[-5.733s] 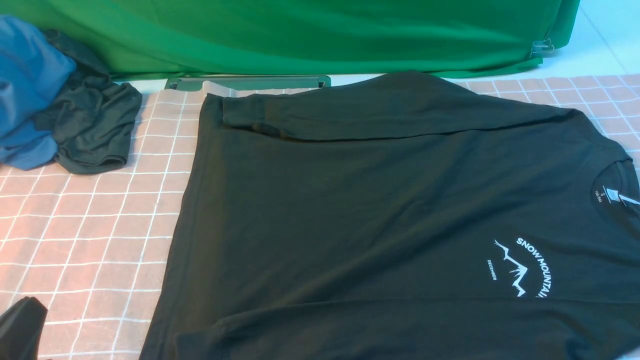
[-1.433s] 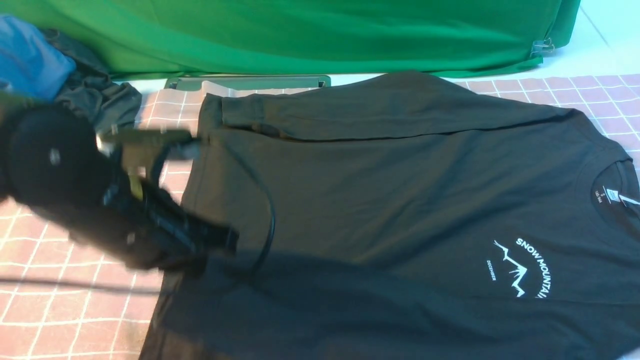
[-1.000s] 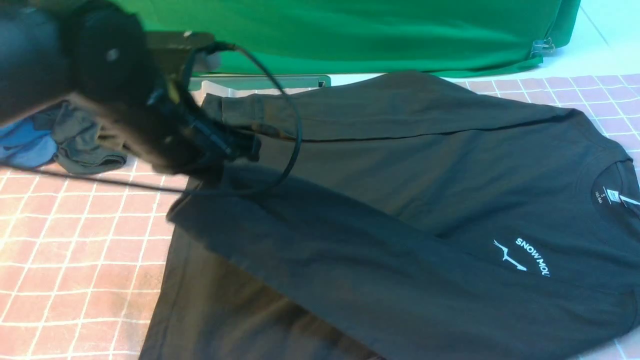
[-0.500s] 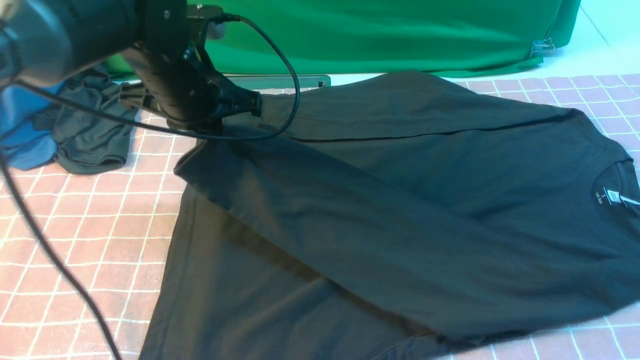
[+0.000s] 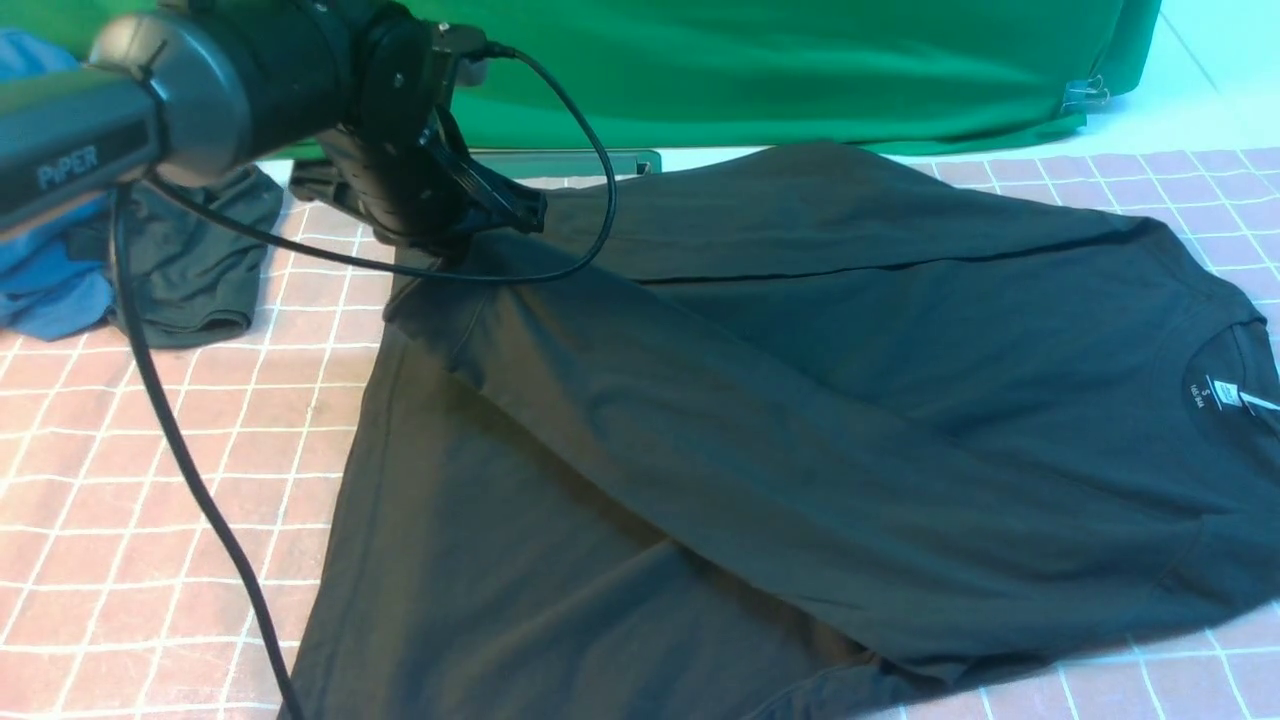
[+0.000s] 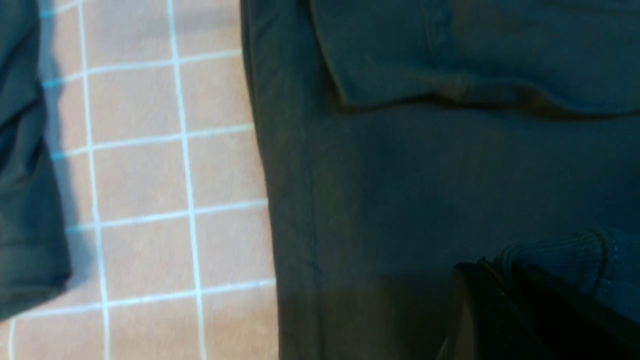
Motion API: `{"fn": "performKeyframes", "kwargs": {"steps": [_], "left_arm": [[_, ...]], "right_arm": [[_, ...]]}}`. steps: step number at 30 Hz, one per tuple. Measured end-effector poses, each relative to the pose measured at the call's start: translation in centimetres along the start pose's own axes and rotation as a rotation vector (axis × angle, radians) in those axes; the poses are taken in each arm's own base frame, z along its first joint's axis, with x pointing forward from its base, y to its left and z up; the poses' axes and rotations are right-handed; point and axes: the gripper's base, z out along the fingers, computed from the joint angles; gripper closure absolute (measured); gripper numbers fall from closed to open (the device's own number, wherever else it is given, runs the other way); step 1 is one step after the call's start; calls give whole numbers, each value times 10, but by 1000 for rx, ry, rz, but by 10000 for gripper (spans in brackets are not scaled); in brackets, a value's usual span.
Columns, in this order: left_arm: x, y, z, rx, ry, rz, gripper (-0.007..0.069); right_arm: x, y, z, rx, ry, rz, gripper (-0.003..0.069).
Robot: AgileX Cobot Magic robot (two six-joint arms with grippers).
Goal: Fold a long-sleeved shirt over a pink coffee tablecloth.
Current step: 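Fold the left side of the black T-shirt inward over its body, then grab the top left corner of the dark shirt with the left gripper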
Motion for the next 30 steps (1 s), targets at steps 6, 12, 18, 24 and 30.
{"fn": "performKeyframes", "kwargs": {"steps": [6, 12, 18, 24, 30], "left_arm": [[-3, 1, 0, -11, -29, 20, 476], [-2, 5, 0, -57, -25, 58, 298], [12, 3, -11, -21, 141, -39, 386], [35, -17, -38, 241, 214, -103, 604], [77, -37, -55, 311, 213, -66, 614]], "right_arm": [[5, -1, 9, -5, 108, 91, 523], [8, -5, 40, -3, 295, 133, 317], [16, -13, 92, -1, 504, 179, 232], [53, -19, 134, 16, 605, 240, 236], [63, -18, 158, -33, 585, 273, 236]]}}
